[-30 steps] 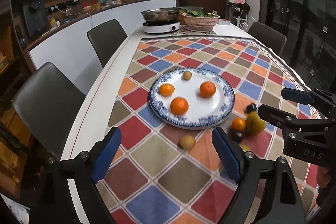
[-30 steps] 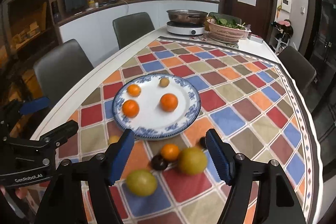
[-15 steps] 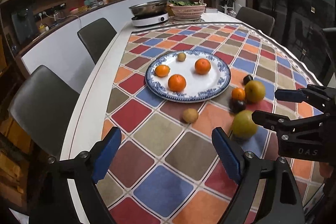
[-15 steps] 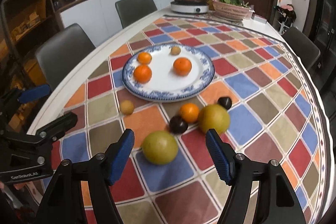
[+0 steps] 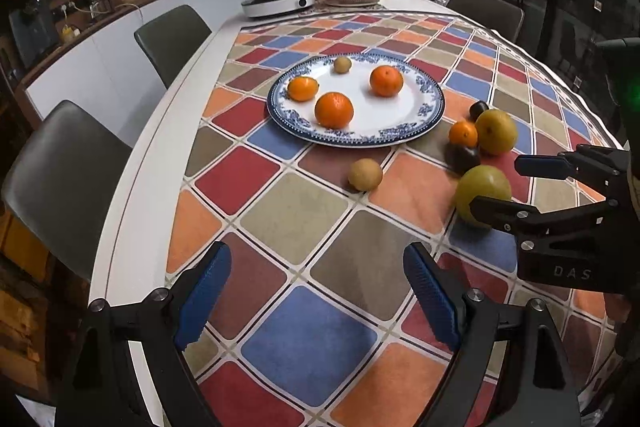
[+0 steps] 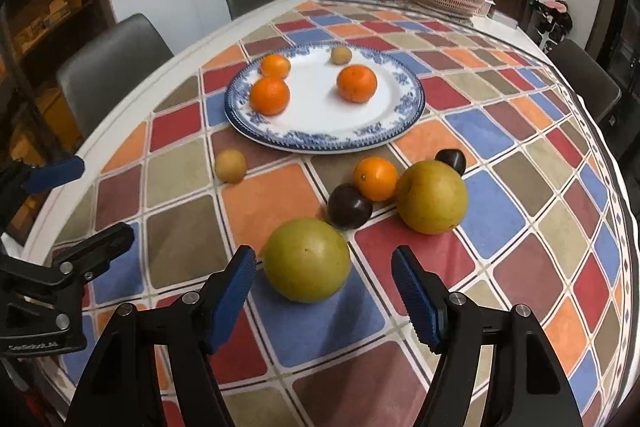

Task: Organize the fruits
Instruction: 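Grasp the large green pomelo with the right tool, then lift the pomelo toward the plate while the left tool grasps a small brown fruit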

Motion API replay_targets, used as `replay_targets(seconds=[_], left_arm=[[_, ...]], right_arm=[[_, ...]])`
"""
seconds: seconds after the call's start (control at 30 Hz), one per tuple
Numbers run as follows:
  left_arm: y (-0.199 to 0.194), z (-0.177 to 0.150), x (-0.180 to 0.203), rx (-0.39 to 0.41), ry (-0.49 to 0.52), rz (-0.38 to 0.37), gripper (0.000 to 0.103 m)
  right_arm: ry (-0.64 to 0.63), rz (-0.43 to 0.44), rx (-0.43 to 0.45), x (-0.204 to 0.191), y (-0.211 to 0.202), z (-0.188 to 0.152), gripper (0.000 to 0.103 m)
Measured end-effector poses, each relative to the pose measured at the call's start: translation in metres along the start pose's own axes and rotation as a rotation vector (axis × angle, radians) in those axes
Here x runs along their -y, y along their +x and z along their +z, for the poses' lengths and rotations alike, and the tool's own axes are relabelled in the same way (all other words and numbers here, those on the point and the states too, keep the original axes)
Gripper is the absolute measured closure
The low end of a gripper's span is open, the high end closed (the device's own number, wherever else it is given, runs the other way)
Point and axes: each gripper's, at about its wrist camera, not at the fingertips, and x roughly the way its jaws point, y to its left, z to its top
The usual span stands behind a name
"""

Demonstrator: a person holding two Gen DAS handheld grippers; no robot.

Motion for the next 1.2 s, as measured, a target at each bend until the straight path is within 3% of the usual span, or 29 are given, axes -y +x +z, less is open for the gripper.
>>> replay_targets(seconds=[0.2,0.37,0.57,0.87,1.0,1.2], left_arm=[[0.009,-0.001,-0.003,-0.012,-0.006,-0.008,0.015],[0.019,0.002,-0.004,-0.019,-0.003,-0.015,0.015],[0.023,0.004,-0.002,-0.015,0.003,-0.019,0.015],[0.031,0.020,0.000,0.000,-0.008,-0.042,0.015],[0.044,0.035,-0.001,-0.015,-0.030,-0.076,0.030],[0.067,0.049,0.007,-0.053,-0.028,-0.095,0.044]], right_arm=[[-0.012,0.012,-0.014,-0.003,0.012,-0.001,0.034],[-0.018,0.045,-0.039,-0.005,0.018,-0.003,0.050],[-0.027,0.053,-0.029,-0.007,0.017,-0.006,0.052],[-0.042,0.024,0.086,-0.007,-0.012,0.012,0.052],[-0.052,-0.014,0.102,0.000,-0.007,0.027,0.052],[-0.033,-0.014,0.097,0.014,0.000,0.042,0.052]])
